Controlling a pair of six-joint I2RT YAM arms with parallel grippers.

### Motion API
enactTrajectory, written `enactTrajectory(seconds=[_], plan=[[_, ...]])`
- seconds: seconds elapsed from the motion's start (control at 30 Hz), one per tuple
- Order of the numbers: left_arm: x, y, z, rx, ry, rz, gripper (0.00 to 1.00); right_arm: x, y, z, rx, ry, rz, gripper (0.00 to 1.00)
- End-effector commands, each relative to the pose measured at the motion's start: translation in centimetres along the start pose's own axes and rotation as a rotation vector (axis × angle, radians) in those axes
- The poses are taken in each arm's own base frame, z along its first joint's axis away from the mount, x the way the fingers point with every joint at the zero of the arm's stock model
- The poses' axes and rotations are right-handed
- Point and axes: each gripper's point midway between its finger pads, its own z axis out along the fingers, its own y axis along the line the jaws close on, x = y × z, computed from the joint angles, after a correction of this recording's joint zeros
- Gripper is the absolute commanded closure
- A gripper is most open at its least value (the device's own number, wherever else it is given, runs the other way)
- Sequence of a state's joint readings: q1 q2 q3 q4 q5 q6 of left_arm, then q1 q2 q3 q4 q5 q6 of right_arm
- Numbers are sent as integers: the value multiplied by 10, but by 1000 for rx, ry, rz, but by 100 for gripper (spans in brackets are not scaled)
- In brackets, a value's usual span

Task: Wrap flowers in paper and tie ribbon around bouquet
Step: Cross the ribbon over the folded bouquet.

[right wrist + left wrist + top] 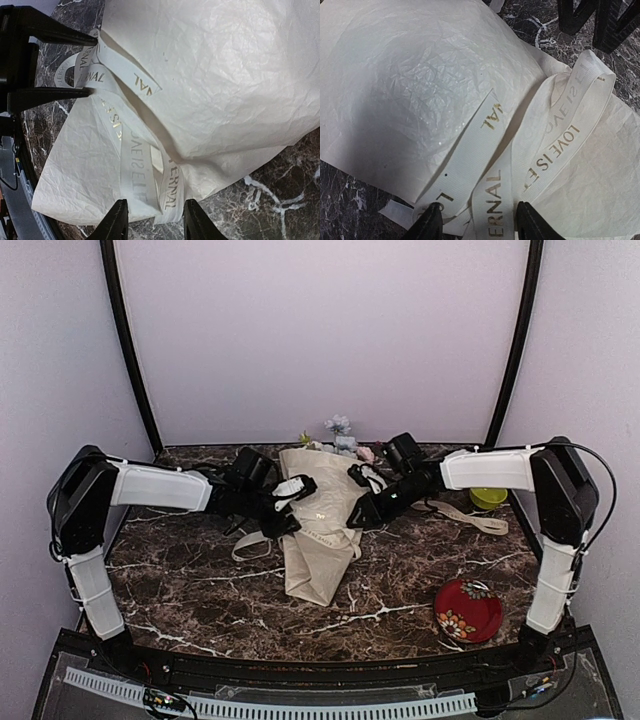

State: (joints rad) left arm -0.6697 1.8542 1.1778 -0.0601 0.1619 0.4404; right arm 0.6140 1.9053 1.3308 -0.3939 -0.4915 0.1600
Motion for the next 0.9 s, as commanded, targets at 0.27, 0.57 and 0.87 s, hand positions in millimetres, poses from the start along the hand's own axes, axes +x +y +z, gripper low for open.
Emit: enactTrajectory(seconds=[0.27, 0.57, 0.87], plan=[[3, 7, -8, -12, 17, -14, 68, 6, 31, 5, -42, -36, -40, 50], [-14, 9, -20, -10, -34, -14, 100, 11, 28, 18, -10, 14, -60, 57], [-40, 8, -44, 10, -163, -24, 100, -27, 27, -9, -73, -122, -50, 54]])
